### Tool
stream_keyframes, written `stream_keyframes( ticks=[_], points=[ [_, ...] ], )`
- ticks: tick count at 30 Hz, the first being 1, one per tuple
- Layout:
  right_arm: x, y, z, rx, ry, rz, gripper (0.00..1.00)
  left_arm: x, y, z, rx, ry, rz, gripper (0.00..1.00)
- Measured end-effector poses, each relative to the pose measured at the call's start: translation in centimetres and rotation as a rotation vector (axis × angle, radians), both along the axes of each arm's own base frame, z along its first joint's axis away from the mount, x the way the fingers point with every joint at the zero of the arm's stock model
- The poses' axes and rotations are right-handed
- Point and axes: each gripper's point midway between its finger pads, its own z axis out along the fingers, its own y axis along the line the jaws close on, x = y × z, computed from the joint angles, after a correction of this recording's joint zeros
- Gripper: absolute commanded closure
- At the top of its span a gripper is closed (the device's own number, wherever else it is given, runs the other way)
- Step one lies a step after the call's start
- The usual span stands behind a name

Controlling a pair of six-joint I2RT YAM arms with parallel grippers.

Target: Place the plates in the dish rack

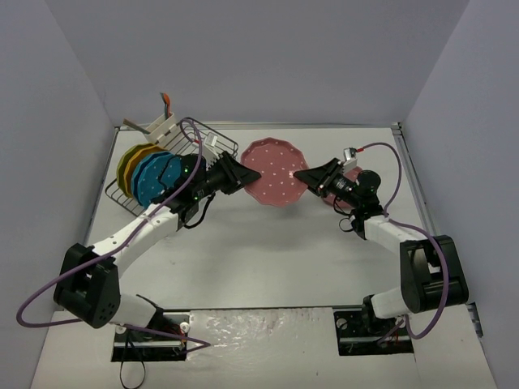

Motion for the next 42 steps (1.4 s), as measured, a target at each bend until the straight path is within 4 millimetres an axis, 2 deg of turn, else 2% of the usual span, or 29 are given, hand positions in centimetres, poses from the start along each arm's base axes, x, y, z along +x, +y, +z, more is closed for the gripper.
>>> stream_keyframes(
  ticks=[1, 3, 6, 10, 16, 19, 21, 23, 29, 31, 33, 37, 42],
  points=[
    [0.0, 0.0, 0.1, 0.002, -0.003, 0.002, 0.80, -0.1, 0.1, 0.1, 0.005, -0.007, 0.000, 1.00],
    [-0.1, 0.1, 0.1, 0.003, -0.007, 0.006, 0.61, -0.2, 0.3, 0.2, 0.016, -0.017, 0.000, 1.00],
    [-0.3, 0.3, 0.1, -0.005, -0.015, 0.018, 0.22, -0.5, 0.5, -0.1, 0.051, -0.028, -0.004, 1.00],
    [-0.4, 0.2, -0.4, -0.049, -0.025, 0.018, 0.00, -0.8, 1.4, -1.9, 0.156, -0.038, -0.013, 1.00],
    [0.0, -0.6, 0.2, -0.202, -0.078, -0.015, 0.00, -2.2, 3.8, -5.1, 0.374, -0.026, -0.038, 1.00],
    [0.2, -1.4, 1.0, -0.289, -0.121, -0.049, 0.00, -2.8, 5.5, -4.7, 0.482, -0.058, -0.055, 1.00],
    [0.2, -2.0, 1.3, -0.338, -0.142, -0.072, 0.00, -2.9, 6.8, -3.5, 0.552, -0.095, -0.056, 1.00],
    [0.0, -2.7, 1.2, -0.382, -0.148, -0.093, 0.00, -2.6, 8.2, -1.3, 0.622, -0.160, -0.047, 1.00],
    [-0.1, -4.6, 0.1, -0.452, -0.124, -0.130, 0.00, -2.3, 13.8, 6.7, 0.876, -0.428, 0.007, 1.00],
    [-0.1, -4.9, -0.2, -0.462, -0.113, -0.133, 0.00, -2.3, 15.6, 8.4, 0.969, -0.488, 0.023, 1.00],
    [-0.2, -5.1, -0.6, -0.468, -0.103, -0.136, 0.00, -2.1, 17.6, 9.3, 1.070, -0.523, 0.029, 1.00],
    [-0.5, -5.6, -1.4, -0.476, -0.086, -0.140, 0.00, -1.0, 21.2, 8.4, 1.259, -0.506, -0.013, 1.00],
    [-0.8, -6.4, -2.4, -0.479, -0.059, -0.147, 0.00, 1.6, 24.8, 5.0, 1.412, -0.404, -0.101, 1.00]
  ],
)
